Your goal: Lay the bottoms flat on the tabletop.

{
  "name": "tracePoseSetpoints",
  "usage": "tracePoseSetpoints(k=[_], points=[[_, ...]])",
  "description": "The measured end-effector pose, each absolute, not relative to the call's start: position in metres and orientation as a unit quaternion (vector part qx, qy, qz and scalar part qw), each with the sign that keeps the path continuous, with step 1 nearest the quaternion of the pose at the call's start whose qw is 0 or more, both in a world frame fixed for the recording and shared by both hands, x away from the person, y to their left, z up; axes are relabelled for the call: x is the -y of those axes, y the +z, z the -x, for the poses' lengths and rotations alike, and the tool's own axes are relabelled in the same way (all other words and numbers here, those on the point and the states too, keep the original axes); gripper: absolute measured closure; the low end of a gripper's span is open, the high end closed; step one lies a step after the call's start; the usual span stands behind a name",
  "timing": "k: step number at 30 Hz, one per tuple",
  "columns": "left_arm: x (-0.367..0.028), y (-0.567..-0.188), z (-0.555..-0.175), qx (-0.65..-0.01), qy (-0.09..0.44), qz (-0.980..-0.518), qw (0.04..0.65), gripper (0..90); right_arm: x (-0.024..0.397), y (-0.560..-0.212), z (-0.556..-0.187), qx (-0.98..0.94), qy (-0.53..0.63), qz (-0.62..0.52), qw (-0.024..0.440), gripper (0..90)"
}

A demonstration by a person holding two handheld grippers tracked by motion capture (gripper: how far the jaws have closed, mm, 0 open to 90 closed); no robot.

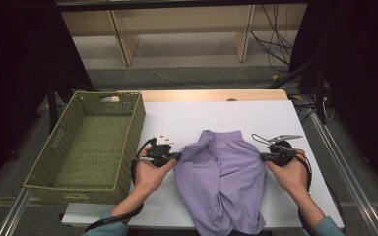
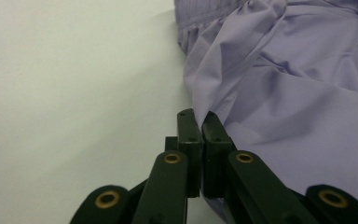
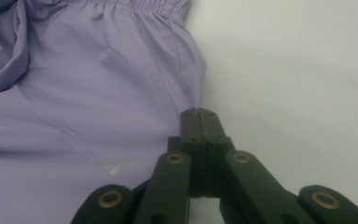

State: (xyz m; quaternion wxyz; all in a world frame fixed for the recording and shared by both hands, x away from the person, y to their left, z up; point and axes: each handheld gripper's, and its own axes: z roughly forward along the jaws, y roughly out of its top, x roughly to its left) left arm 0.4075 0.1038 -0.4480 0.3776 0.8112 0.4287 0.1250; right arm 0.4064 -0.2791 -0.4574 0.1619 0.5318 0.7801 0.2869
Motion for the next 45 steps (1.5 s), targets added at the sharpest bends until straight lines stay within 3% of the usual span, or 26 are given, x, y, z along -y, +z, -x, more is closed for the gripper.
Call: tracePoseSetpoints(k=[18, 31, 38, 45], points=[[-0.110, -0.459, -0.423, -0.449, 0.150, -0.810, 0.347, 86.9, 0.283, -0.459, -0.405, -0.785, 0.264, -0.537, 0.160, 90.0], [-0.114, -0.459, -0.425, -0.464, 0.181, -0.800, 0.334, 59.4, 0.287, -0.457, -0.404, -0.781, 0.254, -0.547, 0.165, 90.0], [-0.115, -0.460, -0.428, -0.475, 0.178, -0.796, 0.331, 49.5, 0.290, -0.452, -0.406, -0.763, 0.283, -0.550, 0.188, 72.6], [-0.109, -0.466, -0.433, -0.470, 0.169, -0.804, 0.323, 49.7, 0.286, -0.455, -0.418, -0.753, 0.330, -0.538, 0.187, 55.9]])
